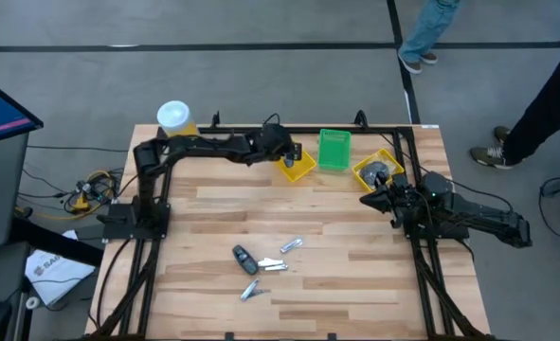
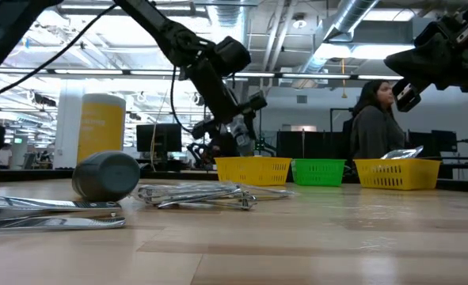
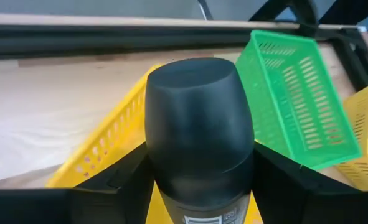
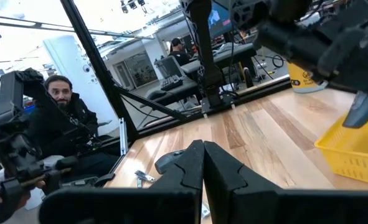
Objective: Pick & Place Travel size toiletries
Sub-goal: Put the black deodorant into the left yellow basket
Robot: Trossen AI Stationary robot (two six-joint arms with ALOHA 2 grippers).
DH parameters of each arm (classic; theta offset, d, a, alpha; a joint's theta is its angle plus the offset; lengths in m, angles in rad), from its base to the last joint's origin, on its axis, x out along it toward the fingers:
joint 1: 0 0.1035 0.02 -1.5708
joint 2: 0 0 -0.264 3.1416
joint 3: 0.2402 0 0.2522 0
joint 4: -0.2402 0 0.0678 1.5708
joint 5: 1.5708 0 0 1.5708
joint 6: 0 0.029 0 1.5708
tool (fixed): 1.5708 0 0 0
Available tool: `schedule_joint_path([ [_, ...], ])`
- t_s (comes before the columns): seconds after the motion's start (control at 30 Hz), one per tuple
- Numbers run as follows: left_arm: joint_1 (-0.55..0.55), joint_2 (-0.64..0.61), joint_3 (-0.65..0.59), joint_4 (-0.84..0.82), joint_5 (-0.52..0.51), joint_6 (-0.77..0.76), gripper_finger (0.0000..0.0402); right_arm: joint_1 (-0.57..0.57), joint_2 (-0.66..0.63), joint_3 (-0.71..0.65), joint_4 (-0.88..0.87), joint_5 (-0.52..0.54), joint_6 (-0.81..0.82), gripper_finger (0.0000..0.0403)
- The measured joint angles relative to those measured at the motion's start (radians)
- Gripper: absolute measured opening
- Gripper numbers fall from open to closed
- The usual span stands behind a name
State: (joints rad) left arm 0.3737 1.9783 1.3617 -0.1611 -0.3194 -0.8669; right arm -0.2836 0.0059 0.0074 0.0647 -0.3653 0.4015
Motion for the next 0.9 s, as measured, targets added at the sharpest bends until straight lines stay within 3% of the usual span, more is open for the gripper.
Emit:
schedule_joint_path([
  [0.37, -0.002, 0.028, 0.0, 0.007, 0.041, 0.026, 0.0242, 0.0, 0.0, 0.0, 0.0, 0.0, 0.007, 0.0],
  [0.67, -0.002, -0.016, 0.0, 0.003, 0.048, 0.077, 0.0307, 0.0, 0.0, 0.0, 0.001, 0.0, 0.008, 0.0],
  [0.9, -0.054, -0.18, 0.0, -0.003, 0.16, 0.136, 0.0308, 0.0, 0.0, 0.0, 0.001, 0.0, 0.01, 0.0],
])
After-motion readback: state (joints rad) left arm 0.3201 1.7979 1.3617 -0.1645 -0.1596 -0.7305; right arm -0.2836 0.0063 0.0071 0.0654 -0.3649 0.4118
